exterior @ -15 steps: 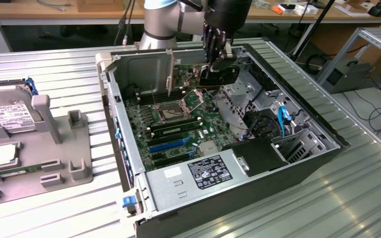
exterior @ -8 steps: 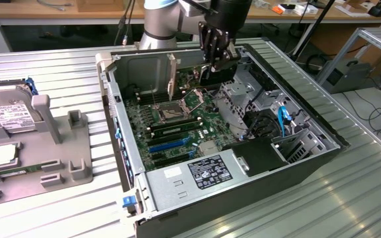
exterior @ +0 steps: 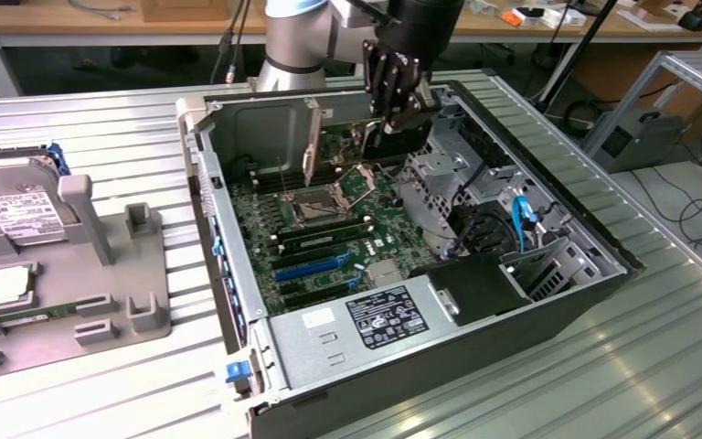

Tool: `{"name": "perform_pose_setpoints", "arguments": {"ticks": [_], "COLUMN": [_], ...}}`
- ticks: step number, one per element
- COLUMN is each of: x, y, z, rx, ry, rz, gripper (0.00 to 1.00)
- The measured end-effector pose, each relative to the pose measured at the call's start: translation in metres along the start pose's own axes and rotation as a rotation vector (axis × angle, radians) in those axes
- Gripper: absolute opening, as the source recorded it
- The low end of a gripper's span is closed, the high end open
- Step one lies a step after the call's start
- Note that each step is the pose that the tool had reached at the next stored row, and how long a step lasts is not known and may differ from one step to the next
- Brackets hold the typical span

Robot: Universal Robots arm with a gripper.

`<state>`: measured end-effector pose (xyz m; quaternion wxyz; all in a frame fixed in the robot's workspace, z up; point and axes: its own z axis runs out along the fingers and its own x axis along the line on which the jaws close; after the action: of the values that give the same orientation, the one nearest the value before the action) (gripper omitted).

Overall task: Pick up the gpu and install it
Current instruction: 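Insert the gpu into the slot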

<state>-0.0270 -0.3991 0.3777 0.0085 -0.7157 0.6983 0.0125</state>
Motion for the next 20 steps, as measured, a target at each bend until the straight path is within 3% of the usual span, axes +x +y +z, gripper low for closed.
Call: {"name": "perform_pose_setpoints", "arguments": {"ticks": [2,4,7,9,20], "x": [0.0,0.0,0.0,0.0,0.0001], "y": [0.0,0.0,0.0,-0.0001,0.0], "z": [0.0001,0.0005,0.0005,0.0005,0.0021], "rx": [-0.0018,-0.0184,-0.0193,-0.0195,-0.0195], "ry": [-0.0002,-0.0007,-0.0005,0.007,0.0072], "rz": [0.0,0.001,0.001,0.001,0.001], "gripper": [0.27,0.27,0.27,0.27,0.27]}}
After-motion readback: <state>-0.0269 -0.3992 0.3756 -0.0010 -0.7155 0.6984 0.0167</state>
